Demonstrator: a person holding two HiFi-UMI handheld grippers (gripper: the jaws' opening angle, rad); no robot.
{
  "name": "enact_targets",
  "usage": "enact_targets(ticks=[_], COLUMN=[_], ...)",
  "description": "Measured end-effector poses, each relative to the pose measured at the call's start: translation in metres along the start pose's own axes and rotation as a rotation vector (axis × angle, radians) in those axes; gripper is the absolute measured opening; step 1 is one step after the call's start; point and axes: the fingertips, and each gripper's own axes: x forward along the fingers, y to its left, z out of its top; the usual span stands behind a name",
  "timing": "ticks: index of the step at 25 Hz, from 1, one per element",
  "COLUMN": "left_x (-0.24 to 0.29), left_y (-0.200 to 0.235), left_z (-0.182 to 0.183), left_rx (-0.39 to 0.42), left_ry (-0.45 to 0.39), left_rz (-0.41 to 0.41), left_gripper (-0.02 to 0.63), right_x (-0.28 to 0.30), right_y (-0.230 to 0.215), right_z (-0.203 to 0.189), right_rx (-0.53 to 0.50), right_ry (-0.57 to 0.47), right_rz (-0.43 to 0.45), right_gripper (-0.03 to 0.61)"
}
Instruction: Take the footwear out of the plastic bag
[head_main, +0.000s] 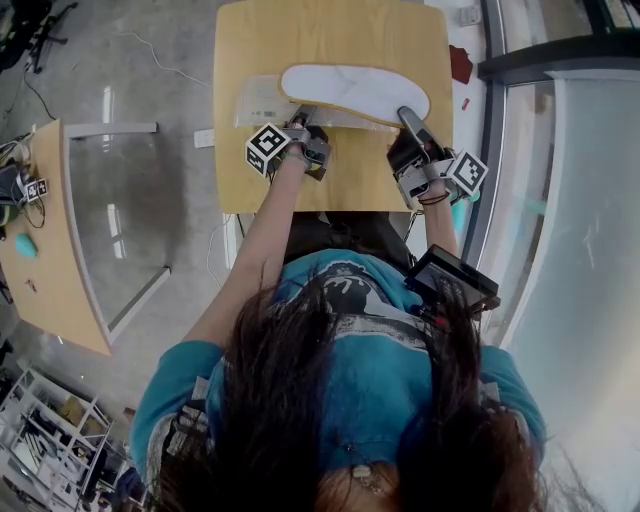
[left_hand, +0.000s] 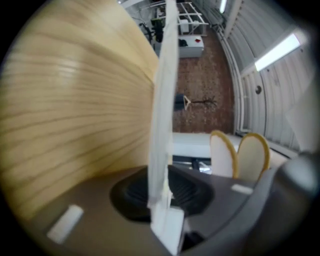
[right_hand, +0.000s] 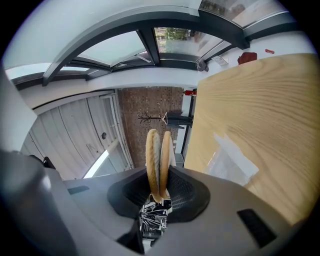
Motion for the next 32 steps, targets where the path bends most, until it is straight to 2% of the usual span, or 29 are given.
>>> enact_targets(ticks=[1,6,8,12,14,17,19,21,23,25,27,32], left_x=[0.001,0.004,0.0,-0.012,-0.015,-0.008,0.0,0.003,-0.004,-0.014,-0.019,-0.041], left_y=[0.0,-0.009,-0.008,-0.002,-0.006,-0.016,-0.019,-0.017,-0.01,-0.004,-0.003,-0.004], left_z=[-0.001,-0.003,-0.002,-0.008,-0.009,-0.007,-0.003,-0.002,-0.006,-0.01,-0.011,-0.011], left_rx=[-0.013,-0.031,-0.062,-0.145,-0.219,-0.38,-0.445,-0.438,-0.44,-0.498,-0.54,-0.447], left_ry=[0.005,0.043,0.044,0.056,0.059,0.03,0.004,0.008,0.012,-0.012,-0.023,0.023], left_rz=[0.0,0.0,0.055,0.201,0.21,0.114,0.064,0.086,0.161,0.212,0.212,0.202], left_gripper=[0.102,0.23,0.28,0.34,0.374,0.376,0.376,0.376,0.399,0.403,0.403,0.403], right_x=[-0.001,-0.002,-0.001,-0.002,-0.003,-0.009,-0.013,-0.015,-0.015,-0.015,-0.014,-0.016], right_y=[-0.002,-0.012,-0.016,-0.026,-0.028,-0.029,-0.029,-0.028,-0.027,-0.029,-0.035,-0.061], right_z=[0.001,0.002,0.0,-0.001,-0.001,0.005,0.013,0.019,0.021,0.018,0.014,0.004], right_rx=[0.0,-0.009,0.004,0.038,0.055,0.083,0.086,0.075,0.054,0.034,0.034,0.044], right_ry=[-0.003,-0.01,-0.016,-0.029,-0.04,-0.083,-0.11,-0.123,-0.119,-0.098,-0.084,-0.048], right_rz=[-0.007,-0.053,-0.068,-0.078,-0.075,-0.055,-0.048,-0.051,-0.066,-0.09,-0.115,-0.204], right_gripper=[0.081,0.081,0.081,0.081,0.081,0.081,0.081,0.081,0.081,0.081,0.081,0.081])
